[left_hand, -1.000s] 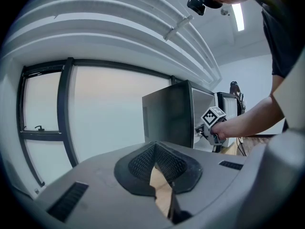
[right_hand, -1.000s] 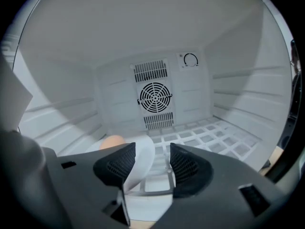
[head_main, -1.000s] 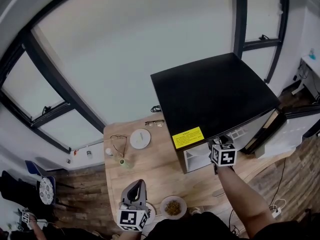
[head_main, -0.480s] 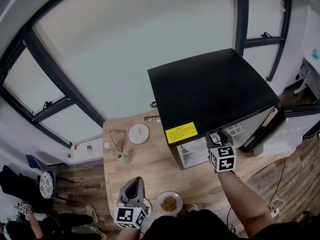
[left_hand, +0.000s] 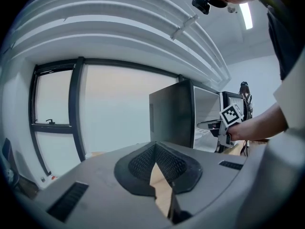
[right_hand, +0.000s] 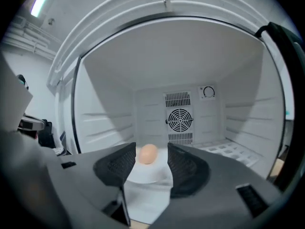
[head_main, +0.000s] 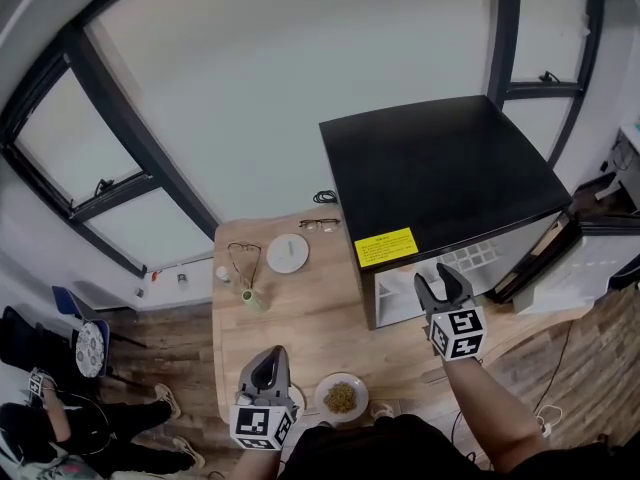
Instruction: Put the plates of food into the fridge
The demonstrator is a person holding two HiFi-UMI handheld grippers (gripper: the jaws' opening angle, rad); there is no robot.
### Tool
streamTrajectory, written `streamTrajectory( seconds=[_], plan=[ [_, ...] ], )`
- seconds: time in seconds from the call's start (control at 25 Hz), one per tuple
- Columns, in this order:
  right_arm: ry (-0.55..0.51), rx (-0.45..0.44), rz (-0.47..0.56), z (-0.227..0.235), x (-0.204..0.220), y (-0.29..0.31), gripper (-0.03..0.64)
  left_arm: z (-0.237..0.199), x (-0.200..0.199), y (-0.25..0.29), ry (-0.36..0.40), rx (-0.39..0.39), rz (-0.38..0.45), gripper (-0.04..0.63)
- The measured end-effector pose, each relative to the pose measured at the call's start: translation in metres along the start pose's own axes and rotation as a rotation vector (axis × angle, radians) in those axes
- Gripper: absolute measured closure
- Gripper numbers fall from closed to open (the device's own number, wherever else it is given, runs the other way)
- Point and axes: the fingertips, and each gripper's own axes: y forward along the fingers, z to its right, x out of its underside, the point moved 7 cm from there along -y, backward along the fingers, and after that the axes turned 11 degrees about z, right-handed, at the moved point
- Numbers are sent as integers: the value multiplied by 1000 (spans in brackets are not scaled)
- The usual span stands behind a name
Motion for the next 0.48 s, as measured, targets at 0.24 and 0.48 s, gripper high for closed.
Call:
streamTrajectory(
  seconds=[0.24,0.48],
  plan=[
    [31,-16,-11,-35,12,-19,393,-27,-2,-6,15,44,32,592],
    [83,29,-85,-75,39,-42,399,-58,9,-22,-4,78,29,592]
  ],
)
